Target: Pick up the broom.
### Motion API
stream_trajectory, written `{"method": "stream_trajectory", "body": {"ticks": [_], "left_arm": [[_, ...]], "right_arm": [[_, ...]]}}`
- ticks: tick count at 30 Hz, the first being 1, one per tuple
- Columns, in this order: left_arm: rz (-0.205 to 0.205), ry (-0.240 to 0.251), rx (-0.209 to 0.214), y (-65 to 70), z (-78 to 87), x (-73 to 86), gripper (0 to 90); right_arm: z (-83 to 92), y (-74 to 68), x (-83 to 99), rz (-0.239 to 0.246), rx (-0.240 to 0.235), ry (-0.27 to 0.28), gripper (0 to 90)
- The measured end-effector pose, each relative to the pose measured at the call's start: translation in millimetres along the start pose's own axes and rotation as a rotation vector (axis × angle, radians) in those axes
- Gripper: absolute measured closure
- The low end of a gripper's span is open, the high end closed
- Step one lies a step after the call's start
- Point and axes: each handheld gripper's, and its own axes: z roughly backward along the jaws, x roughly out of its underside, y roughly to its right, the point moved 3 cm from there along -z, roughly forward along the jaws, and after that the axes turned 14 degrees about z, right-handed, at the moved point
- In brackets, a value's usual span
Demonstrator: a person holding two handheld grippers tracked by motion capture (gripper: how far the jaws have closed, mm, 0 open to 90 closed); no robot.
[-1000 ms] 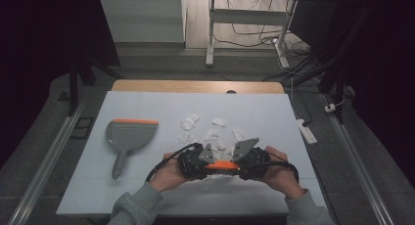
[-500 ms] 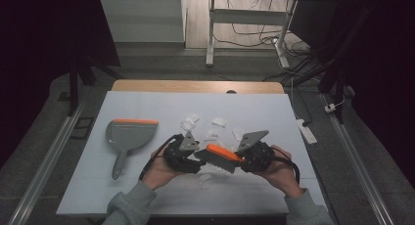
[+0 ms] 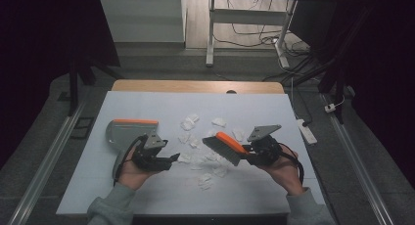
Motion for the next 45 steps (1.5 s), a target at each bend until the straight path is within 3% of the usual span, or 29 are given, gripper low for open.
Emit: {"method": "stream_trajectory", "body": {"ticks": [7,16,25,35,41,45], "left_arm": [[0.054,0.019,-0.042,-21.7,16.6,13.8,35.3],[0.119,0.022,-0.067,-43.0,28.4,31.9,35.4],[0.144,0.023,-0.098,-53.6,34.5,43.3,35.4],[0.153,0.008,-0.112,-63.3,38.0,57.0,35.3],[0.195,0.002,-0.104,-75.3,39.1,67.4,35.4],[0.191,0.003,-0.096,-74.8,36.9,66.5,35.5]], "right_arm": [[5.5,6.0,2.9,-0.020,0.033,0.023,68.6],[10.4,15.6,8.6,-0.074,0.074,0.054,68.7],[13.4,23.5,15.7,-0.089,0.129,0.031,68.7],[17.2,36.2,22.7,-0.130,0.156,0.040,68.7],[12.0,50.5,23.6,-0.150,0.171,0.013,69.0],[7.7,66.5,18.4,-0.172,0.174,-0.025,69.5]]}}
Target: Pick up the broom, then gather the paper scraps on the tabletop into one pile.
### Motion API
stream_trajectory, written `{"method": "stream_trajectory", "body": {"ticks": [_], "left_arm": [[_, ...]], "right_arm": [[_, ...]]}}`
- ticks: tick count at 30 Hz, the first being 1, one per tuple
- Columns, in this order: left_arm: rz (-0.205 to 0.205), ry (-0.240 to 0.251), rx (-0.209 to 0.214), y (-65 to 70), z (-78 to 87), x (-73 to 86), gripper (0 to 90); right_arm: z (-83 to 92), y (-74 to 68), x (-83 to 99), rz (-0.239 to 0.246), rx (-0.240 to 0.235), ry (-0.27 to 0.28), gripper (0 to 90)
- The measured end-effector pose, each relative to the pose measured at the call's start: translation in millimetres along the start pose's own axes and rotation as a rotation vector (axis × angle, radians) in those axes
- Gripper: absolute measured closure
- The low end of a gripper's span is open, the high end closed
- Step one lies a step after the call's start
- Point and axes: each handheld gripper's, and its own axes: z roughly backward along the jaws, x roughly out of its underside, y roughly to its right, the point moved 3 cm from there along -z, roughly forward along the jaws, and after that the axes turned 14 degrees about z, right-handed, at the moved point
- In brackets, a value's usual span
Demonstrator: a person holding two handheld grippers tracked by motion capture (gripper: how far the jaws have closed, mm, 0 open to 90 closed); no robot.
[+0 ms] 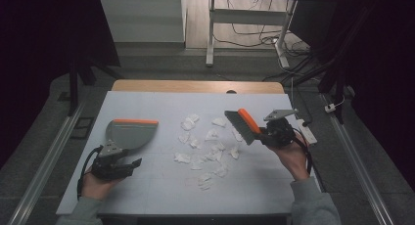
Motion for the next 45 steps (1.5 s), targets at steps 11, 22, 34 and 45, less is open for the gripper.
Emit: {"method": "stream_trajectory", "body": {"ticks": [11,22,34,45], "left_arm": [[-0.018,-0.006,0.013,7.4,-2.5,0.4,35.5],[-0.018,-0.006,0.014,7.4,-2.9,1.2,35.5],[-0.022,-0.005,0.020,8.6,-4.6,0.0,35.4],[-0.018,-0.005,0.033,8.1,-5.2,0.1,35.5]], "right_arm": [[-16.9,27.0,-17.3,0.016,-0.014,-0.099,69.7],[-27.0,39.8,-16.8,0.004,-0.019,-0.164,69.8],[-46.1,48.6,-14.9,0.016,-0.028,-0.317,69.9],[-69.8,45.7,-24.0,0.060,-0.011,-0.476,69.9]]}}
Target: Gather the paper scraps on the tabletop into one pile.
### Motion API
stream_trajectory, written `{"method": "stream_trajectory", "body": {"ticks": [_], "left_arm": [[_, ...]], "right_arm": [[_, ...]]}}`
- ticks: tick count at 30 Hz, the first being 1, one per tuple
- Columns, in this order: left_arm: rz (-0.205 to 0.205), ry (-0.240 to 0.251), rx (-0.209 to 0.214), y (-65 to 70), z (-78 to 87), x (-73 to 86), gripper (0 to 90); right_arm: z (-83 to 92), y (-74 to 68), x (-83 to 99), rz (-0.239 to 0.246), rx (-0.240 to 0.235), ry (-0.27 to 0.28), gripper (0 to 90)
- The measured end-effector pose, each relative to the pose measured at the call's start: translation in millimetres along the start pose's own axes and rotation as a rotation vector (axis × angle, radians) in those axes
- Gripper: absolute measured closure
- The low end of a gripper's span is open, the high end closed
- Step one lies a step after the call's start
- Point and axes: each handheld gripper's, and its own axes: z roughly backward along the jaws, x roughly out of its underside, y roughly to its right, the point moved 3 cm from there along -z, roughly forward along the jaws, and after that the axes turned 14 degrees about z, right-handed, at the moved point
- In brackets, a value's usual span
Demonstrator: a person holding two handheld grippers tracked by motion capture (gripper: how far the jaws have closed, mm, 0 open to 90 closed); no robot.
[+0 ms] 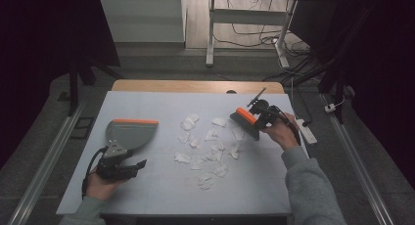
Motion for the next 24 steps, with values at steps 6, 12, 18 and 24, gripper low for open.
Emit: {"method": "stream_trajectory", "body": {"ticks": [6,12,18,24], "left_arm": [[0.003,-0.003,0.004,-0.7,-1.5,0.8,35.6],[0.001,-0.006,0.005,0.0,-1.6,1.1,35.7],[0.002,-0.009,0.019,1.4,-2.1,0.9,35.7],[0.004,-0.008,0.021,2.0,-2.1,0.7,35.7]], "right_arm": [[-1.7,-4.9,-9.2,0.027,-0.006,-0.022,69.9],[0.4,-28.3,-22.4,0.114,-0.041,0.003,70.0],[8.5,-58.3,-31.1,0.177,-0.131,0.062,70.1],[22.7,-50.5,-34.1,0.138,-0.122,0.145,70.0]]}}
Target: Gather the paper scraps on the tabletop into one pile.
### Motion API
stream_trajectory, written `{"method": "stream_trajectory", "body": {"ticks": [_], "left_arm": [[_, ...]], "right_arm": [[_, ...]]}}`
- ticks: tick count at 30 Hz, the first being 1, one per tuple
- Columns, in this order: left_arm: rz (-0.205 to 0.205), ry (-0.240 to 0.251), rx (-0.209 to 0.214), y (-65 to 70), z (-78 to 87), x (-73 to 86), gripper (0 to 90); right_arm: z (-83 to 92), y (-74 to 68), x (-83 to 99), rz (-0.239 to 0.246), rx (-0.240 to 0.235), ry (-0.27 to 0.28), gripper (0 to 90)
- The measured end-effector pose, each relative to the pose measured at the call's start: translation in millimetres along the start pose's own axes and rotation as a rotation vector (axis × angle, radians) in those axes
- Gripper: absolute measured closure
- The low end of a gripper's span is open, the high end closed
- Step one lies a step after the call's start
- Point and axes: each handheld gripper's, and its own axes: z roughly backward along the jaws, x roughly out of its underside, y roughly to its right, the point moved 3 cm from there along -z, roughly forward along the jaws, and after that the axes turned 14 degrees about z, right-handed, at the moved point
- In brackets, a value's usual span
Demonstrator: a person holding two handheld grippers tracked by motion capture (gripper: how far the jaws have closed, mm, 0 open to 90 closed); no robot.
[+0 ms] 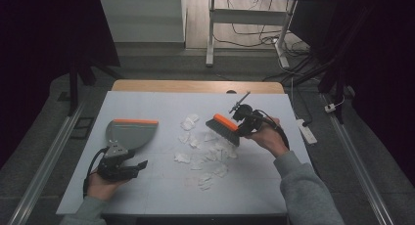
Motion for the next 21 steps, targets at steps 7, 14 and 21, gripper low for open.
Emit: {"method": "stream_trajectory", "body": {"ticks": [7,14,21], "left_arm": [[-0.007,-0.005,0.010,2.7,-2.8,-1.7,35.8],[0.006,-0.002,0.013,-0.6,-2.7,-1.4,36.0],[0.005,-0.004,0.017,-2.0,-3.3,-0.6,36.1]], "right_arm": [[-7.3,41.4,-8.1,-0.097,0.092,-0.004,70.0],[-31.5,64.5,-25.6,-0.070,0.135,-0.097,70.0],[-45.6,57.3,-39.8,0.012,0.086,-0.124,70.1]]}}
